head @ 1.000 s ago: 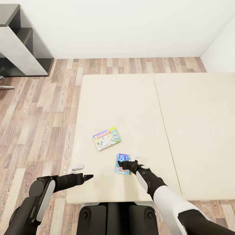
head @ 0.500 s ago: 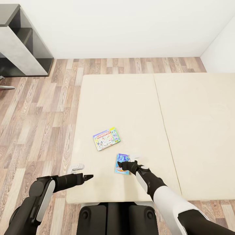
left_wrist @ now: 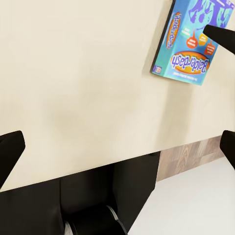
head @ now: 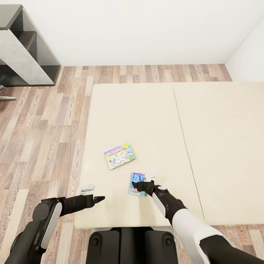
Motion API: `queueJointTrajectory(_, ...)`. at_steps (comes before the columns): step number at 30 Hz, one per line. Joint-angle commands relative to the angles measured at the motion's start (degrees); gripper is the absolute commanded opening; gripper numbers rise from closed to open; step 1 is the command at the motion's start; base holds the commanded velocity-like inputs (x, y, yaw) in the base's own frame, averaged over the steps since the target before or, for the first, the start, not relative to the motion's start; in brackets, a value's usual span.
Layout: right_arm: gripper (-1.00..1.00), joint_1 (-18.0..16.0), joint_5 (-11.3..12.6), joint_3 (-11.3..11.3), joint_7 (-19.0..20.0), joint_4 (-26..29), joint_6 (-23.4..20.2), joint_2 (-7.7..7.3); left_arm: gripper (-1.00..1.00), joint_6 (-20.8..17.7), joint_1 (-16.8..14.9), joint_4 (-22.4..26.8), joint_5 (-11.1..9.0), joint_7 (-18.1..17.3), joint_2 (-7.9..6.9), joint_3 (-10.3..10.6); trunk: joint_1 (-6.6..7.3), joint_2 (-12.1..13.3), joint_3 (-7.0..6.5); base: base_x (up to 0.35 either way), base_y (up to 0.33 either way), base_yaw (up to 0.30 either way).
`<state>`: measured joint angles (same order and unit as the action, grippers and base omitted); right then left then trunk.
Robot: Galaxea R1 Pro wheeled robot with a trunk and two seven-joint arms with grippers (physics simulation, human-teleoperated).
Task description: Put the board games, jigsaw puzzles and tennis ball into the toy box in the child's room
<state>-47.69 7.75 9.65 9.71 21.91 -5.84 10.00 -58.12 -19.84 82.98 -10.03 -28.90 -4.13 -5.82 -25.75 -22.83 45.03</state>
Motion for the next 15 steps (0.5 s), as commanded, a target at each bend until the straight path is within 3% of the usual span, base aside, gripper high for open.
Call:
queueJointTrajectory(1, 1.0, 0.0, 0.6, 0.2, -0.1, 0.1, -0.3, 0.0, 1.0, -0.4, 0.0, 0.1, -0.3, 0.0, 0.0, -0.1, -0.03, -0.1, 0.06, 0.0, 0.0, 0.0)
queueJointTrajectory(9, 1.0, 0.0, 0.7, 0.2, -0.8, 0.1, -1.1, 0.0, 1.0, -0.4, 0.0, 0.0, -0.3, 0.0, 0.0, -0.1, -0.03, -0.1, 0.06, 0.0, 0.0, 0.0)
queueJointTrajectory(15, 1.0, 0.0, 0.8, 0.2, -4.5, 0.0, -1.7, 0.0, 1.0, -0.4, 0.0, 0.0, -0.3, 0.0, 0.0, -0.1, -0.03, -0.1, 0.06, 0.0, 0.0, 0.0)
